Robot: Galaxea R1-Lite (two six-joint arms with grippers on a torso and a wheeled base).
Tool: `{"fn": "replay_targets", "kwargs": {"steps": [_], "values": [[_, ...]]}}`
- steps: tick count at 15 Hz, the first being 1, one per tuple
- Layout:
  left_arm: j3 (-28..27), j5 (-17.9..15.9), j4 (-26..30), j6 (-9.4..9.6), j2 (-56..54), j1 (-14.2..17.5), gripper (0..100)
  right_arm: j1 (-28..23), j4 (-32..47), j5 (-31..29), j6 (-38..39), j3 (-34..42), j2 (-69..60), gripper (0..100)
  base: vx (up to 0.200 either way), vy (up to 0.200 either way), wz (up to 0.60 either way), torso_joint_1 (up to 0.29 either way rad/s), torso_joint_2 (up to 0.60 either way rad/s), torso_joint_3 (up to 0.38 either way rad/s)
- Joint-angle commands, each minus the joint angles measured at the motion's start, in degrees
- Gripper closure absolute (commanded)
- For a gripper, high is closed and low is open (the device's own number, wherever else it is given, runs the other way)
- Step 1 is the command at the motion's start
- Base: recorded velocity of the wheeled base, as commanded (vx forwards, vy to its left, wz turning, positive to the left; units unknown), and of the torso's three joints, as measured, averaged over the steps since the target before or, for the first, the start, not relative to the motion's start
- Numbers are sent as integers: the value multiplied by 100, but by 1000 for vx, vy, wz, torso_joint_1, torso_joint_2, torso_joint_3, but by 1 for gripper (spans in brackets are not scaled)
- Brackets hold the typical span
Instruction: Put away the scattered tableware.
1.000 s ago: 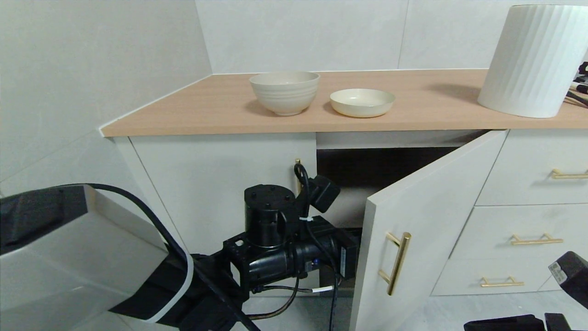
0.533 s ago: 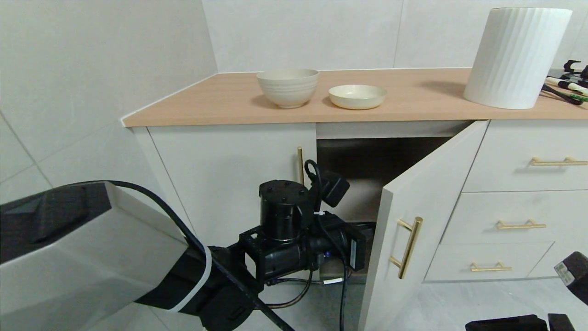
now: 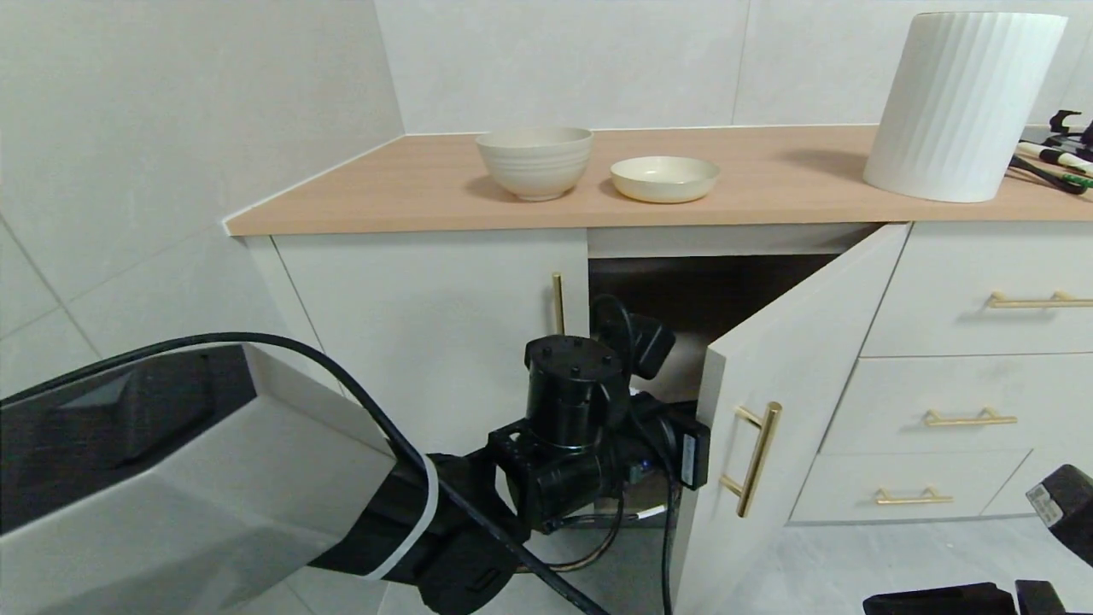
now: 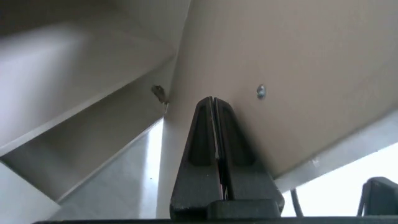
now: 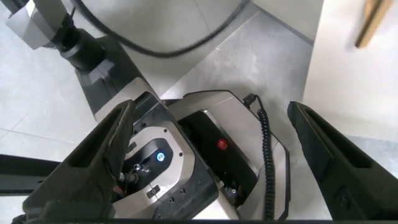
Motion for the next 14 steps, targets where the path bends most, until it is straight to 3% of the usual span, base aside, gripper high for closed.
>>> {"fn": "replay_targets", "kwargs": {"steps": [1,3,4,6,10,11,14], "values": [[-53,-12,28,-18,-129,-588,100,160,-3,10,1,26,-103,0,0,0,0,0,0,0],[211,-926,-60,-247,-454,-1080,100,301,-3,362,-8,105,-499,0,0,0,0,0,0,0],[246,-1058,-104,-282,-480,-1071,100,301,-3,485,-16,114,-569,0,0,0,0,0,0,0],[264,-847,-121,-264,-428,-702,100,301,-3,502,-25,123,-596,0,0,0,0,0,0,0],[536,-812,-148,-238,-814,-140,100,283,-12,406,-16,70,-490,0,0,0,0,0,0,0],[712,-812,-69,-185,-1113,62,100,204,-21,142,-16,-9,-297,0,0,0,0,0,0,0],[1433,-812,687,219,-2177,783,100,143,-30,-631,1,-308,257,0,0,0,0,0,0,0]]}}
